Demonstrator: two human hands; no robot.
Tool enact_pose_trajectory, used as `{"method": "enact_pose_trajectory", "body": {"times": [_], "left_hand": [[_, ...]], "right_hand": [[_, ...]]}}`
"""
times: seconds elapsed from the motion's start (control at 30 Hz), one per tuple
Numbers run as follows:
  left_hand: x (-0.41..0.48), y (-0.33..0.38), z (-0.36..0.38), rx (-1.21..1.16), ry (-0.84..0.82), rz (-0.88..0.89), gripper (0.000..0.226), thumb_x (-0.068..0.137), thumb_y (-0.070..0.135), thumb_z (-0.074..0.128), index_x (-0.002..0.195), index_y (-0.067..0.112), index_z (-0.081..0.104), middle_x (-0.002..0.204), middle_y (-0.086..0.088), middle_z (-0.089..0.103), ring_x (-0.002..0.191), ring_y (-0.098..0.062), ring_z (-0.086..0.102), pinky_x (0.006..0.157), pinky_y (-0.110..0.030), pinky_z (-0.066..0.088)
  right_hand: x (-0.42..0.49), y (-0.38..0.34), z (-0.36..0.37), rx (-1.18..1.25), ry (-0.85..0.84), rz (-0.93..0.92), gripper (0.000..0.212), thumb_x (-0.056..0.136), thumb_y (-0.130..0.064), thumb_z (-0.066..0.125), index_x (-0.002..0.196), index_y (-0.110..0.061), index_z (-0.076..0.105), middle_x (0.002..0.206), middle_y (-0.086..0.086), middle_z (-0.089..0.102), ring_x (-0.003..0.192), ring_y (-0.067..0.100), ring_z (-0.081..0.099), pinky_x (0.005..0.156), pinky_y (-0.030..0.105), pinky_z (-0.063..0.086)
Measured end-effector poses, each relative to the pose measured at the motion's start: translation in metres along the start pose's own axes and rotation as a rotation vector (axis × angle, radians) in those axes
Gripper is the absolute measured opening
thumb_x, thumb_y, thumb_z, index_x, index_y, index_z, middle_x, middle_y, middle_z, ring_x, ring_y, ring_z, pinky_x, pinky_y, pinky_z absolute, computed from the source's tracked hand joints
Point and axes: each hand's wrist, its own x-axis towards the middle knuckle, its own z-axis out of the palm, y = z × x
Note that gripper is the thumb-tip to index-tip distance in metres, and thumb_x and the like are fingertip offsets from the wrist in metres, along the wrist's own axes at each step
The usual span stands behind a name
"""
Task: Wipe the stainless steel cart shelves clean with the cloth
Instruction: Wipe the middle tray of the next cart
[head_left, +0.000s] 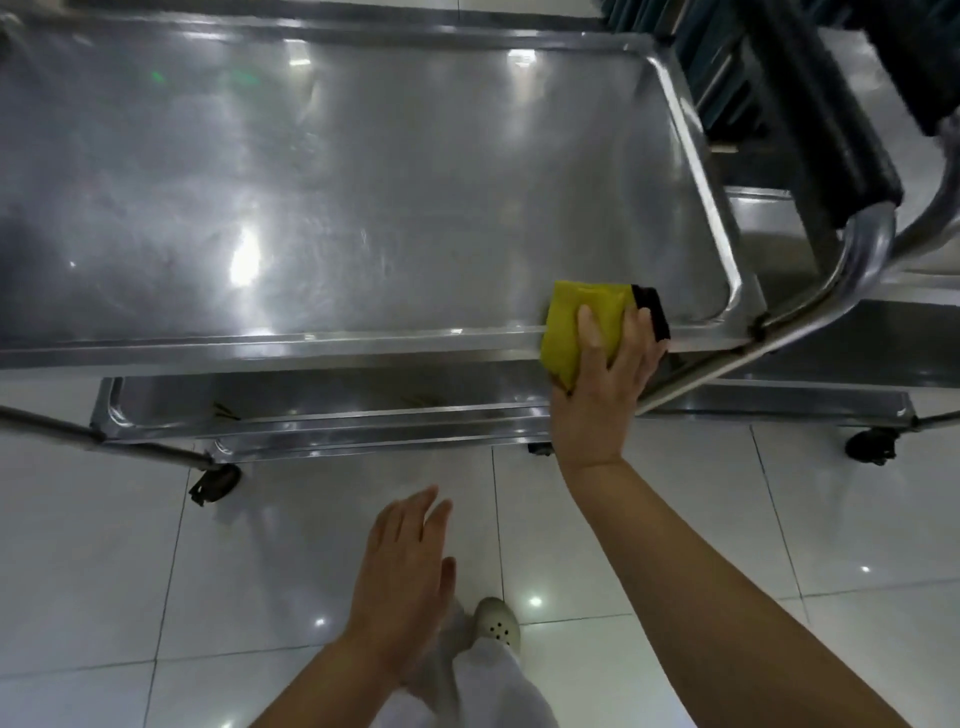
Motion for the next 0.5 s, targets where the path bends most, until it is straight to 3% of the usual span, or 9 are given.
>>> {"method": "enact_pose_trajectory", "body": {"times": [0.13, 0.23, 0.3, 0.4, 0.5], "left_hand": [[-0.003, -0.040, 0.030, 0.009, 0.044, -0.014, 0.069, 0.052, 0.017, 0.089, 0.115, 0.007, 0.063, 0.123, -0.014, 0.060, 0.108, -0.029, 0.059, 0.091, -0.043, 0.048], [0.003, -0.074, 0.061, -0.006, 0.081, -0.051, 0.071, 0.049, 0.012, 0.089, 0.114, 0.004, 0.062, 0.121, -0.016, 0.061, 0.105, -0.031, 0.059, 0.088, -0.048, 0.050], [0.013, -0.098, 0.085, 0.012, 0.132, -0.052, 0.064, 0.056, 0.012, 0.085, 0.115, 0.002, 0.061, 0.120, -0.018, 0.060, 0.104, -0.033, 0.057, 0.090, -0.047, 0.048], [0.035, -0.124, 0.114, 0.039, 0.275, -0.038, 0.048, 0.073, 0.020, 0.058, 0.117, 0.001, 0.057, 0.118, -0.020, 0.060, 0.107, -0.031, 0.048, 0.097, -0.041, 0.033], [0.066, -0.142, 0.132, 0.009, 0.362, -0.115, 0.054, 0.072, 0.015, 0.063, 0.123, 0.002, 0.051, 0.118, -0.022, 0.058, 0.108, -0.033, 0.043, 0.096, -0.042, 0.033]], "right_hand": [[-0.027, -0.057, 0.032, 0.173, 0.035, -0.153, 0.067, 0.076, -0.016, 0.078, 0.132, -0.020, 0.041, 0.144, 0.012, 0.028, 0.139, 0.038, 0.023, 0.117, 0.054, 0.007], [-0.053, -0.073, 0.045, 0.348, 0.093, -0.288, 0.054, 0.082, -0.011, 0.074, 0.127, -0.017, 0.046, 0.140, 0.014, 0.034, 0.138, 0.038, 0.028, 0.113, 0.060, 0.020], [-0.075, -0.060, 0.055, 0.389, 0.160, -0.275, 0.054, 0.081, -0.009, 0.076, 0.126, -0.015, 0.047, 0.138, 0.015, 0.035, 0.136, 0.037, 0.029, 0.104, 0.065, 0.032], [-0.109, -0.011, 0.084, 0.350, 0.121, -0.106, 0.044, 0.089, -0.014, 0.065, 0.129, -0.014, 0.047, 0.141, 0.015, 0.034, 0.135, 0.034, 0.031, 0.105, 0.058, 0.037], [-0.126, 0.048, 0.116, 0.426, 0.016, 0.262, 0.051, 0.076, -0.001, 0.064, 0.124, -0.016, 0.057, 0.130, 0.018, 0.049, 0.123, 0.027, 0.047, 0.101, 0.045, 0.044]]}}
